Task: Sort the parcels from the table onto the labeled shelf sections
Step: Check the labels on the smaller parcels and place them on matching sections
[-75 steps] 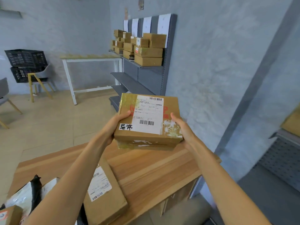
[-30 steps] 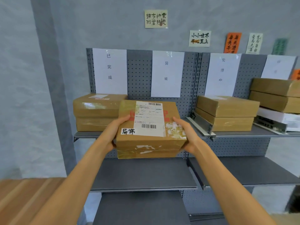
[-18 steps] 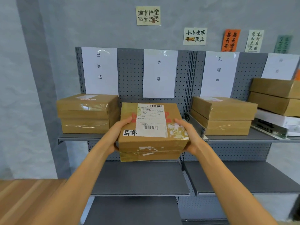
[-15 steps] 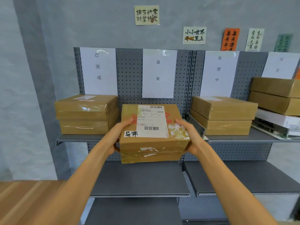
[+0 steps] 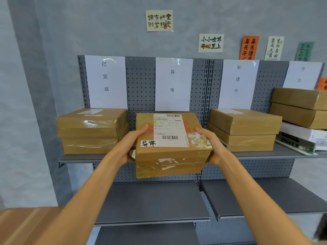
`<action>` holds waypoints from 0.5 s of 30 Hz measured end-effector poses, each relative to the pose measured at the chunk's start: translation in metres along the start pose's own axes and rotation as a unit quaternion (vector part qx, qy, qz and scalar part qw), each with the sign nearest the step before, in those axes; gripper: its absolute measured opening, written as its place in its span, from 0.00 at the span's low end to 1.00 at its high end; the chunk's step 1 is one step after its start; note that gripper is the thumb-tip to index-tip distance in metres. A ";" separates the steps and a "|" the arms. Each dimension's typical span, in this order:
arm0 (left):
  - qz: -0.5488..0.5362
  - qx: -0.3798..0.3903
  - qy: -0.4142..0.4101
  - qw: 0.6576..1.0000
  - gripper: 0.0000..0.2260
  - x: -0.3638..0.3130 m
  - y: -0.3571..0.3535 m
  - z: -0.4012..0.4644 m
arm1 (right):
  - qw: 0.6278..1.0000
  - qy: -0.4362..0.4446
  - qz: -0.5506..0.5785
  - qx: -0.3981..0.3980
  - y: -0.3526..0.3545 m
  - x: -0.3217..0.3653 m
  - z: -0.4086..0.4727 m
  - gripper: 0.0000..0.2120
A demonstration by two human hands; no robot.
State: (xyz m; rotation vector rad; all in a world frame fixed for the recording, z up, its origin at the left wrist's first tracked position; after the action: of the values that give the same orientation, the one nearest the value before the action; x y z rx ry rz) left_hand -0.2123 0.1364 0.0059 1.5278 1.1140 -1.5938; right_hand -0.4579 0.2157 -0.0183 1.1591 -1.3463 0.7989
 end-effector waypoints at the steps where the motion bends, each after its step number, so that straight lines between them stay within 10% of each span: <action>1: 0.001 -0.005 -0.006 1.000 0.22 -0.005 0.005 0.002 | 1.000 -0.004 0.001 0.007 0.000 0.002 0.001 0.19; 5: 0.006 -0.031 -0.031 0.999 0.45 -0.031 0.030 0.014 | 0.999 -0.027 0.007 0.038 0.002 0.009 0.002 0.19; 15: 0.213 0.105 0.077 0.968 0.32 -0.021 0.016 0.007 | 0.994 -0.057 -0.030 0.089 -0.010 0.014 0.004 0.19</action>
State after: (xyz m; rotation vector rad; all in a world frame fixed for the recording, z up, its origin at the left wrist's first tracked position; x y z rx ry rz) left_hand -0.1989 0.1216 0.0243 1.9059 0.6437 -1.3429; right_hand -0.4478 0.2061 -0.0071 1.3972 -1.3465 0.8319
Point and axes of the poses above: each hand's wrist, its own z-axis towards the middle knuckle, its own y-axis out of the back of the hand, x = y × z, the point moved 10 cm from there along z, towards the middle knuckle, and after that the axes turned 12 degrees about -z, right-handed, at the moved point
